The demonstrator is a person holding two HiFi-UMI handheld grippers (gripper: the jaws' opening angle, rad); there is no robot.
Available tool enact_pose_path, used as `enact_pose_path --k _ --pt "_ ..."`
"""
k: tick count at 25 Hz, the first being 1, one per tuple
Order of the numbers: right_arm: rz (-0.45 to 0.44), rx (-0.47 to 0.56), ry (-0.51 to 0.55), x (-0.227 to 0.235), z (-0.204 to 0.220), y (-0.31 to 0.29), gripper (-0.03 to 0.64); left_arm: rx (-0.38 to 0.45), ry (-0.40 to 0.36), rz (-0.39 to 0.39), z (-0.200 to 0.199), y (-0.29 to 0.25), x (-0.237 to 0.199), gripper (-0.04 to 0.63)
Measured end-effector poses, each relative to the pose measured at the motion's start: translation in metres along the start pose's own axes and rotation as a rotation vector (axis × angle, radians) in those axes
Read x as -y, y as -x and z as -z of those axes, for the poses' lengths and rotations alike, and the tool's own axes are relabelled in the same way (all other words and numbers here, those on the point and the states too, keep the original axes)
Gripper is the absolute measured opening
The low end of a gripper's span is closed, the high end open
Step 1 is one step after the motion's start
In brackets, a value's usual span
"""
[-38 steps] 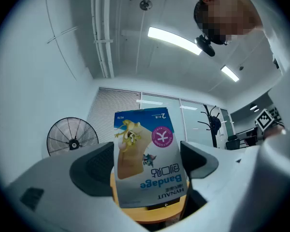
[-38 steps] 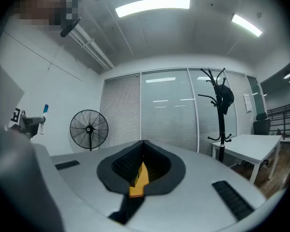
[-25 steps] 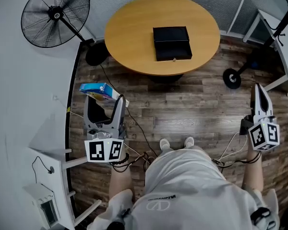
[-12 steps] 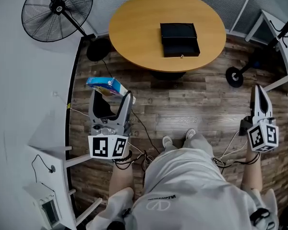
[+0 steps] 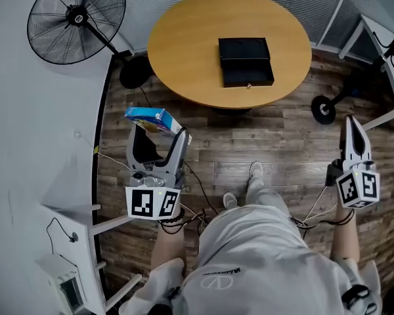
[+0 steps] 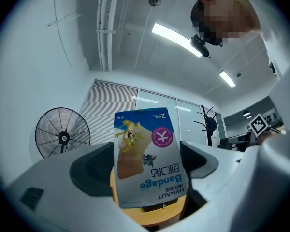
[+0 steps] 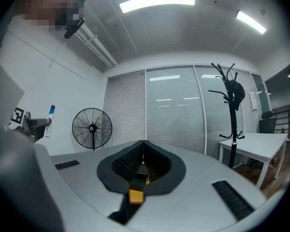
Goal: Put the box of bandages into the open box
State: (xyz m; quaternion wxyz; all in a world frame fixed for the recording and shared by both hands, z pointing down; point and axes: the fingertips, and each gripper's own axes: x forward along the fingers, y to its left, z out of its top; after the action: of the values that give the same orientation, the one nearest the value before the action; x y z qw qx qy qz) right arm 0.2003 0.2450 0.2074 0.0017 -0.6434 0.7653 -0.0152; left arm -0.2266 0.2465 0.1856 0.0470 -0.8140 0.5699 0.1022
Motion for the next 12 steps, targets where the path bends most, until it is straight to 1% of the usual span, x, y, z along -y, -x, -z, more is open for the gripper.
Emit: enact_pose_path --k 12 --pt "-0.117 -0.02 -0.027 0.044 0.014 -0.112 0.018 -0.047 -0.016 -0.016 0.044 -0.104 0.03 0.434"
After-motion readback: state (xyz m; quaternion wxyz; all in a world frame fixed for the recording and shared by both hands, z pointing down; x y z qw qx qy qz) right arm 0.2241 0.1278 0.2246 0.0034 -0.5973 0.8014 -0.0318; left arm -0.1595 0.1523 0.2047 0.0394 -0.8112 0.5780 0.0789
